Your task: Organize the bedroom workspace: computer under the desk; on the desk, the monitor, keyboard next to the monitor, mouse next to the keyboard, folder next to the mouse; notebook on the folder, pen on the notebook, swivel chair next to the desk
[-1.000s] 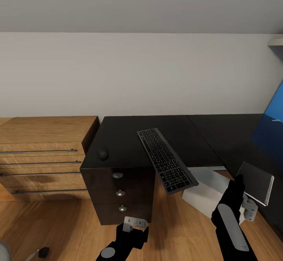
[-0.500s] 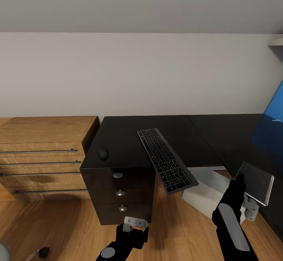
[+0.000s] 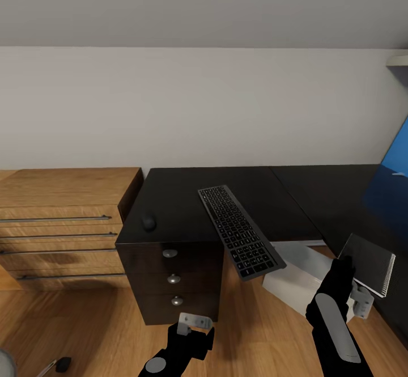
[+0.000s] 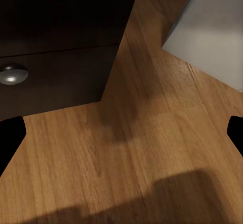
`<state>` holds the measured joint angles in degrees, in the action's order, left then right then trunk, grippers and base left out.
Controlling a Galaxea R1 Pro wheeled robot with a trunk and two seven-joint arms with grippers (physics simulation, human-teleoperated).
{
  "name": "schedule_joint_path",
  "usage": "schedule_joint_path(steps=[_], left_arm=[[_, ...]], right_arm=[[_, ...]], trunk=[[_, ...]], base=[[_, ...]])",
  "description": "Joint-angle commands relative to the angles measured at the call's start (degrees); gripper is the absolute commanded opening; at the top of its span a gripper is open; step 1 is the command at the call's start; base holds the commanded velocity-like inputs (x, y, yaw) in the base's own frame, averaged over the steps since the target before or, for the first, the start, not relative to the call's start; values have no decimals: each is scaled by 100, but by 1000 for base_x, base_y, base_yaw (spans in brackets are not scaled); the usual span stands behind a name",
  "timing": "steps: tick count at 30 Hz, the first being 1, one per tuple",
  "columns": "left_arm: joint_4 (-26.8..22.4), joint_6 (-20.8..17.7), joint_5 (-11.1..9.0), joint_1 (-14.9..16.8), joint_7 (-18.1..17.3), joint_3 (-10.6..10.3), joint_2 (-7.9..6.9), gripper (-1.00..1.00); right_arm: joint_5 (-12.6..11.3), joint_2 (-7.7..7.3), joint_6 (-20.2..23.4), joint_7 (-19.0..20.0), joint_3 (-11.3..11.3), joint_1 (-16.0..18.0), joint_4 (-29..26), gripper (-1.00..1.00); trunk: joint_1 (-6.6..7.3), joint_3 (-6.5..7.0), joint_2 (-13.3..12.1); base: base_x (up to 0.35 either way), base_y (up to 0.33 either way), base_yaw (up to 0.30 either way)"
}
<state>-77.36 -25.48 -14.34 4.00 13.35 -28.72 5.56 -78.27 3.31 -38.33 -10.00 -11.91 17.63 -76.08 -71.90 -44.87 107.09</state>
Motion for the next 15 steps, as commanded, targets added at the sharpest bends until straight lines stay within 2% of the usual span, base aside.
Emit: schedule_joint_path(steps=[1,15], left_arm=[[-7,-19,-61,4,54,-11,-2,100],[-7,-19,-61,4,54,-11,-2,100]], right_arm=[[4,3,-7,-28,-4,4,-9,-100],[4,2,-11,-12,-12,4,-12,-100]], trunk=[[1,-5,3],[1,-5,3]], base=[[0,0,0],[0,0,0]])
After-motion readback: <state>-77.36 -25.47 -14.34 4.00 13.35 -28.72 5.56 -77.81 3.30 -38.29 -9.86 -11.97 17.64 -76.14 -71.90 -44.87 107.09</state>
